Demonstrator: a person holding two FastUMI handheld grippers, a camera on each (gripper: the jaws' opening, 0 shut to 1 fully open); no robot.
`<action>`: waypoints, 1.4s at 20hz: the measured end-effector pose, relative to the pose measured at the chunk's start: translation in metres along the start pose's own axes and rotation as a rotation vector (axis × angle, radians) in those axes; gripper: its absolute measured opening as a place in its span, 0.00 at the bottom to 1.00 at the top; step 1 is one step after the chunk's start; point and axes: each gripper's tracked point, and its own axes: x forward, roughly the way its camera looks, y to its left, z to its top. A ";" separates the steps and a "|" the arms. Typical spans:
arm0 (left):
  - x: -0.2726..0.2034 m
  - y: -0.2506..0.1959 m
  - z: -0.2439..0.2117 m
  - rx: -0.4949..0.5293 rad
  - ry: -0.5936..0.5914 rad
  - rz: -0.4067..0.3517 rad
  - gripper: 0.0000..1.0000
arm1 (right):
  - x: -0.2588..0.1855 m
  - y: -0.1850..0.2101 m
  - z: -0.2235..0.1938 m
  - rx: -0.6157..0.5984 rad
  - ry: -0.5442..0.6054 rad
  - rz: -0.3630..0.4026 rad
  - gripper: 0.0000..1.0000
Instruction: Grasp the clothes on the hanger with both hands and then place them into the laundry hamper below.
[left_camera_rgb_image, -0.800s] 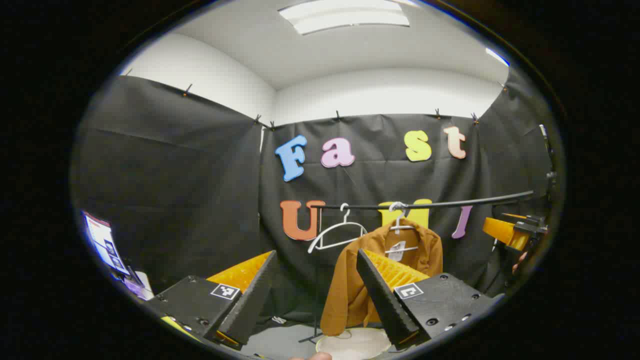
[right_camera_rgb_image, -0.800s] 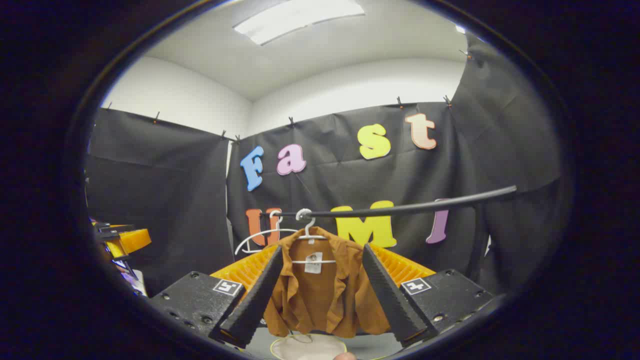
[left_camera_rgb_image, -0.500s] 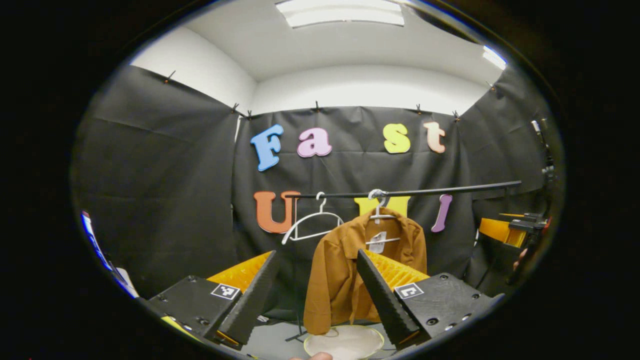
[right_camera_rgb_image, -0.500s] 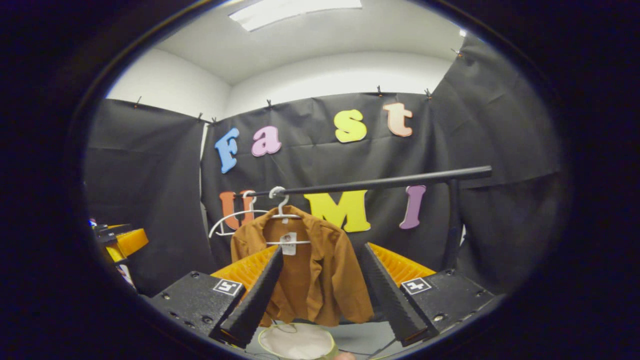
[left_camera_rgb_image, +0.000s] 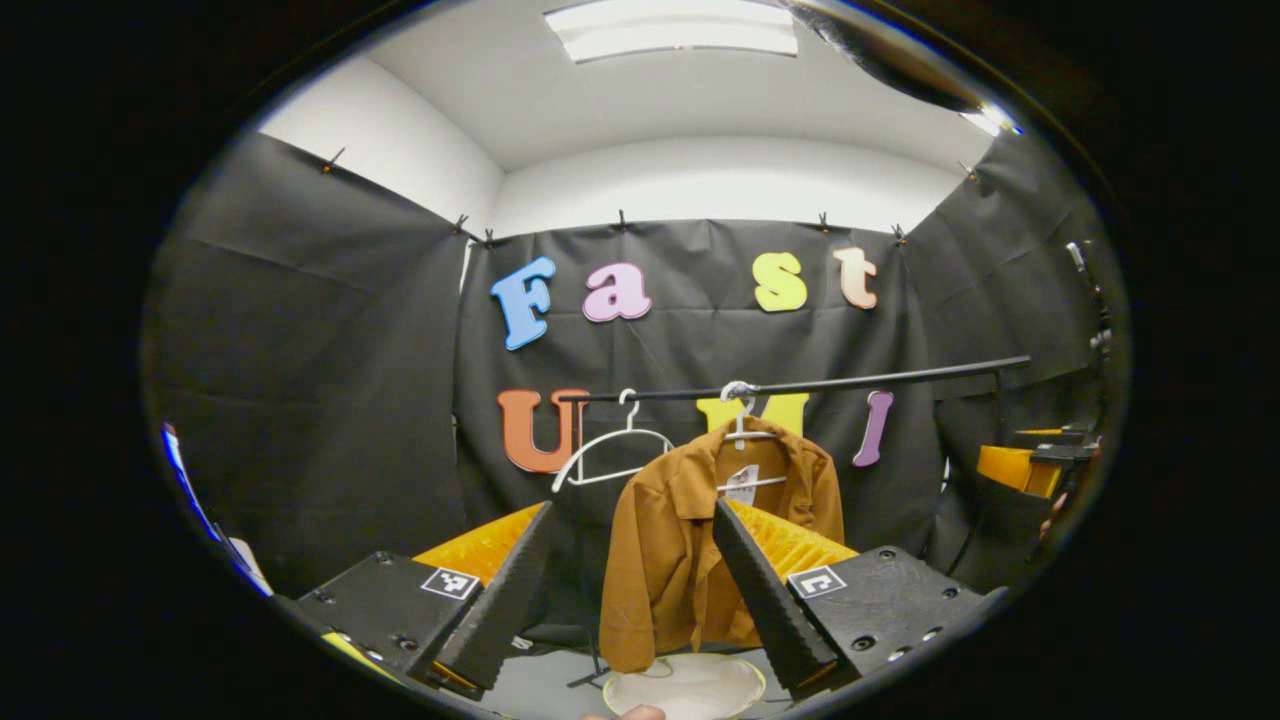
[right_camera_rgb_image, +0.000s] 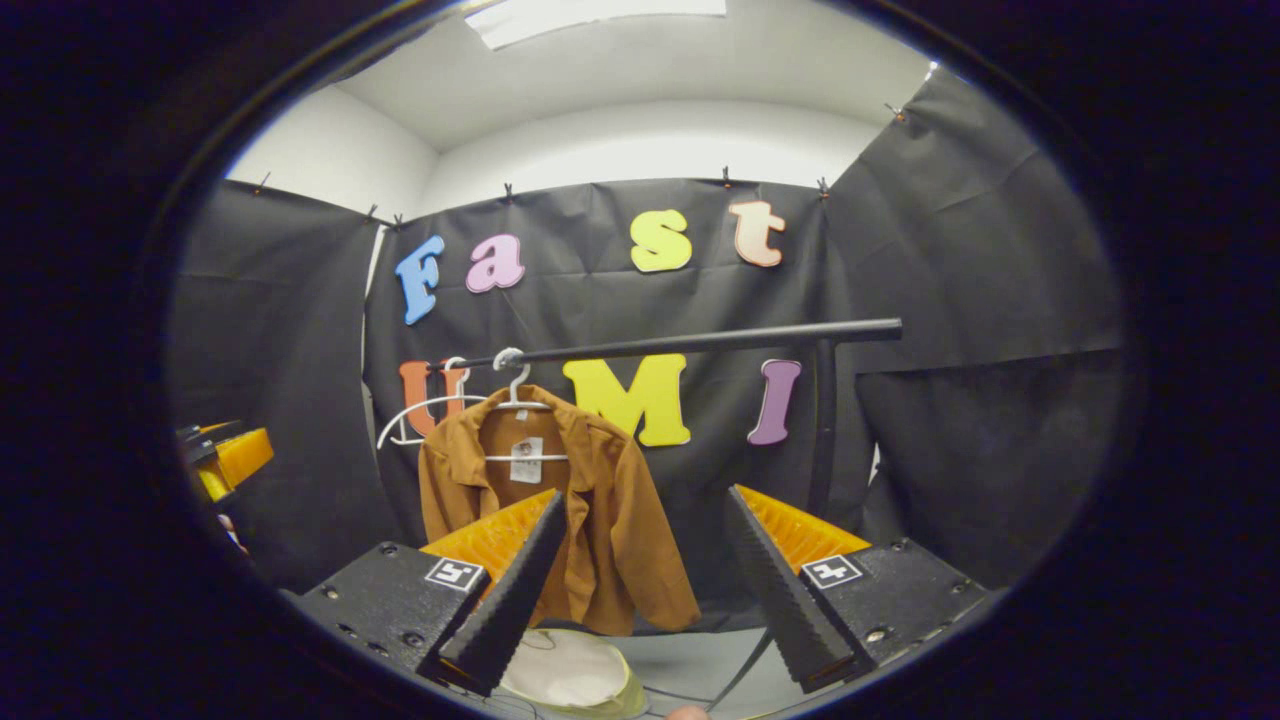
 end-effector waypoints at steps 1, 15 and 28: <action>-0.005 0.000 0.000 0.006 0.002 0.022 1.00 | 0.000 0.000 0.002 -0.004 -0.006 0.017 1.00; 0.021 -0.011 -0.048 -0.006 0.050 -0.031 1.00 | 0.042 0.035 -0.055 0.005 0.096 0.034 1.00; 0.194 -0.072 -0.146 -0.110 0.287 -0.176 0.96 | 0.274 0.076 -0.131 0.092 0.287 0.049 1.00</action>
